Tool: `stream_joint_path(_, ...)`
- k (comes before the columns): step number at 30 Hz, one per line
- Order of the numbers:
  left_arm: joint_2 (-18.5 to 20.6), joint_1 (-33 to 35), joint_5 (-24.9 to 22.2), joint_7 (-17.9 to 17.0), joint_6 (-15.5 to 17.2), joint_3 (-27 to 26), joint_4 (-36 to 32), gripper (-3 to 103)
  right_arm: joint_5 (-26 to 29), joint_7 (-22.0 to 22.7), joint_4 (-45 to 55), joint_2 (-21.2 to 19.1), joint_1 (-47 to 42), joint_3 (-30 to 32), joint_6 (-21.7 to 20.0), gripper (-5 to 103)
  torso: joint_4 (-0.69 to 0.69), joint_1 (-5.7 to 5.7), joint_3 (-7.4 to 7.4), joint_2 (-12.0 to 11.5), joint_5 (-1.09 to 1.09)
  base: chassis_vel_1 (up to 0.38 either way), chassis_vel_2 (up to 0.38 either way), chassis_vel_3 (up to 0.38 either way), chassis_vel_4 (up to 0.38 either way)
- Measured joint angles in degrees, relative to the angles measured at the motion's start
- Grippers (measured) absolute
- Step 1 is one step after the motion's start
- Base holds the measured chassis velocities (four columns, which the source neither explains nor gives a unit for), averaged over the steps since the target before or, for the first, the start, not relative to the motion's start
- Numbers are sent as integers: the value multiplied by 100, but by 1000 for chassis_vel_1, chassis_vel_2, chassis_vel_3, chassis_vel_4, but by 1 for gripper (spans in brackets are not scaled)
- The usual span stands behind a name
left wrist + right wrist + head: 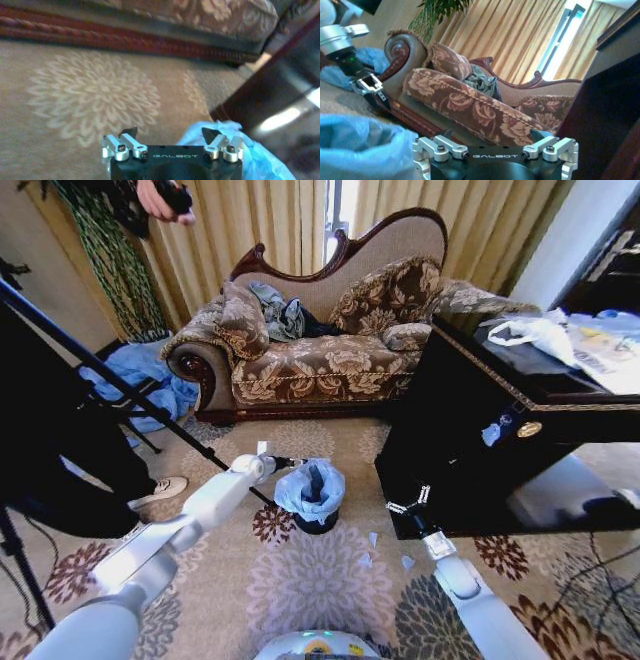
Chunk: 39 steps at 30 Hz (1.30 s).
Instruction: Place a garbage bag over the trash bin.
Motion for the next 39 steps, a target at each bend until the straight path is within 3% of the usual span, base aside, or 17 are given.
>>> stream_joint_path(3, 235, 255, -47, -223, -44, -410, -489, 101, 489, 15, 357, -322, 47, -214, -424, 100, 0, 0, 0, 0, -4, 0, 0, 0, 0)
stream_joint_path(5, 350, 383, -110, -396, -160, -607, -780, 98, 816, 42, 533, -530, 133, -379, -692, 100, 2, 0, 0, 0, -1, 0, 0, 0, 0)
stream_joint_path(8, 571, 671, -165, -825, -784, -1116, -1626, 92, 1583, 107, 839, -1077, 605, -856, -1298, 100, 1, 0, 0, 0, -5, 0, 0, 0, 0)
stream_joint_path(9, 571, 671, -165, -825, -784, -1116, -1626, 92, 1583, 107, 839, -1077, 605, -856, -1298, 100, 1, 0, 0, 0, -5, 0, 0, 0, 0)
stream_joint_path(11, 754, 800, -15, -1060, -1178, -1391, -2229, 82, 2045, 204, 1048, -1262, 848, -1156, -1623, 103, -1, 1, 0, 0, 0, 0, 0, 0, 0)
stream_joint_path(14, 941, 924, 352, -1275, -1403, -1644, -2780, 72, 2531, 327, 1314, -1387, 1004, -1493, -1915, 96, -1, 1, 0, 0, 0, 0, 0, 0, 0)
stream_joint_path(17, 1173, 1118, 1086, -1722, -1918, -1929, -3489, 56, 3157, 546, 1696, -1492, 1315, -2111, -2451, 86, 1, 0, 0, 0, -2, 0, 0, 0, 0)
stream_joint_path(18, 1226, 1181, 1308, -2007, -2083, -2009, -3732, 56, 3326, 713, 1807, -1476, 1454, -2366, -2704, 80, 1, 0, 1, -1, -3, 0, 0, 0, 0)
stream_joint_path(19, 1226, 1181, 1308, -2007, -2083, -2009, -3732, 56, 3326, 713, 1807, -1476, 1454, -2366, -2704, 80, 1, 0, 1, -1, -3, 0, 0, 0, 0)
stream_joint_path(21, 1239, 1218, 1710, -2656, -2069, -2212, -4220, 45, 3523, 1073, 1960, -1386, 1588, -2660, -3235, 69, 5, 0, 0, -1, 3, 0, 0, 0, 0)
stream_joint_path(22, 1239, 1218, 1710, -2656, -2069, -2212, -4220, 45, 3523, 1073, 1960, -1386, 1588, -2660, -3235, 69, 5, 0, 0, -1, 3, 0, 0, 0, 0)
stream_joint_path(25, 1208, 1194, 1761, -3291, -1826, -2245, -4718, 28, 3565, 1521, 2079, -1361, 1568, -2800, -3804, 53, -4, 0, 0, -1, -4, 0, 0, 0, 0)
stream_joint_path(27, 1275, 1293, 1758, -3401, -1791, -2347, -4906, 23, 3578, 1658, 2032, -1346, 1659, -2890, -3973, 53, -6, 0, 0, -1, 3, 0, 0, 0, 0)
stream_joint_path(29, 1419, 1533, 1725, -3567, -1760, -2651, -5244, 12, 3800, 1906, 1886, -1308, 1931, -3109, -4282, 42, -3, 0, 0, -1, 1, 0, 0, 0, 0)
stream_joint_path(34, 1472, 1887, 1590, -3747, -1688, -3112, -5655, 2, 4354, 2424, 1588, -1101, 2462, -3686, -4695, 26, 4, 0, 0, -1, -6, 0, 0, 0, 0)
stream_joint_path(37, 1425, 2063, 1525, -3802, -1682, -3346, -5808, 1, 4697, 2728, 1269, -767, 2802, -4101, -4846, 15, 1, 0, 0, -1, 0, 0, 0, 0, 0)
stream_joint_path(39, 1373, 2272, 1464, -3809, -1682, -3537, -5895, 0, 4914, 2961, 864, -295, 3089, -4489, -4894, 4, -2, 0, 0, -1, 1, 0, 0, 0, 0)
